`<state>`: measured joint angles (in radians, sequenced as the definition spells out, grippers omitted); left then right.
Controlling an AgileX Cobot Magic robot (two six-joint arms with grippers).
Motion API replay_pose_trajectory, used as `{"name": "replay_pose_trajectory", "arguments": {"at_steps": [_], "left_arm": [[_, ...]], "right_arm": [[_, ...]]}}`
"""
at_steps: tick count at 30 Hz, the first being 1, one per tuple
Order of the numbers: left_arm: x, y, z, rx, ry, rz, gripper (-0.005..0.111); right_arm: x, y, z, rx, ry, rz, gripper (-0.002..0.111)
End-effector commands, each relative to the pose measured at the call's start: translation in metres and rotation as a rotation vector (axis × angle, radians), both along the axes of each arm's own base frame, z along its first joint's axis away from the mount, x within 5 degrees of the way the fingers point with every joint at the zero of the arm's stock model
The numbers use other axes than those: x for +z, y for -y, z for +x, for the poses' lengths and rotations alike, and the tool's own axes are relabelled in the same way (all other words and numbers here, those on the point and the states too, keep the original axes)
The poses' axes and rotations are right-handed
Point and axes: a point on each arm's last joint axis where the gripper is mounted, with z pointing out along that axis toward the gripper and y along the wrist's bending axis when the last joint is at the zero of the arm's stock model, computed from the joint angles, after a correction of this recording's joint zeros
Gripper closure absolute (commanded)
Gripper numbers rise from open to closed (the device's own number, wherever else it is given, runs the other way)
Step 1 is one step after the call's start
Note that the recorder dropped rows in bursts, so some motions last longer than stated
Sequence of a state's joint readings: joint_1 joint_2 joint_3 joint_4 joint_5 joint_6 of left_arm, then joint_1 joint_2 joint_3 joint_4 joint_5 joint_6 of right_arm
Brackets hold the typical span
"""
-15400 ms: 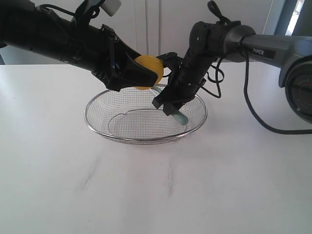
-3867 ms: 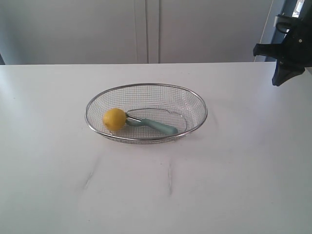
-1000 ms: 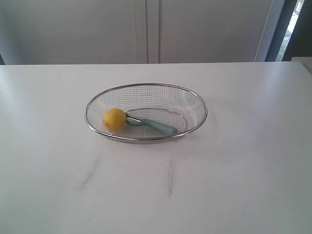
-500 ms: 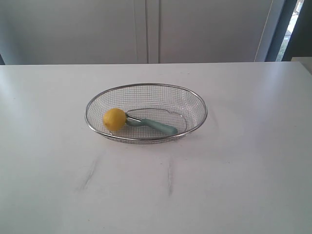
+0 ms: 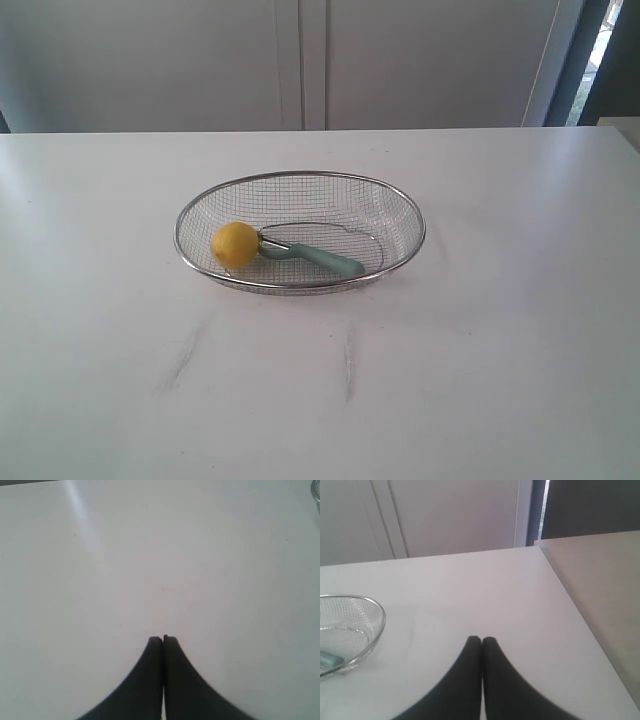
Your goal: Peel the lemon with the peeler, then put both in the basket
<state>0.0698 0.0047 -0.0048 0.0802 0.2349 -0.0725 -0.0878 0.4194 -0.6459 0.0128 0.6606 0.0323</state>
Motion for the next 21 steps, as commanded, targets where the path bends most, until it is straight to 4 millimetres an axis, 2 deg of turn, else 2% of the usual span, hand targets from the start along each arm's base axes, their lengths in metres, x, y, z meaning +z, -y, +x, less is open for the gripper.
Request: {"name": "replay_pose_trajectory", "arguments": {"at_steps": [1, 9, 13, 16, 21], "left_arm": [[-0.001, 0.0, 0.0, 0.003, -0.001, 0.001, 0.107], [-0.001, 0.0, 0.0, 0.003, -0.001, 0.001, 0.107], [-0.001, 0.0, 0.0, 0.003, -0.001, 0.001, 0.107], [-0.001, 0.0, 0.0, 0.003, 0.001, 0.003, 0.107], [-0.001, 0.0, 0.0, 0.003, 0.003, 0.003, 0.107]], "right_arm": [[-0.03, 0.001, -0.011, -0.009, -0.006, -0.045, 0.108], [-0.086, 0.0, -0.03, -0.012, 0.127, -0.069, 0.108], [-0.114, -0.001, -0.032, -0.011, 0.112, -0.068, 0.108], [-0.115, 0.0, -0.03, -0.011, 0.158, -0.069, 0.108], [-0.12, -0.001, -0.029, -0.007, 0.134, -0.066, 0.108]]}}
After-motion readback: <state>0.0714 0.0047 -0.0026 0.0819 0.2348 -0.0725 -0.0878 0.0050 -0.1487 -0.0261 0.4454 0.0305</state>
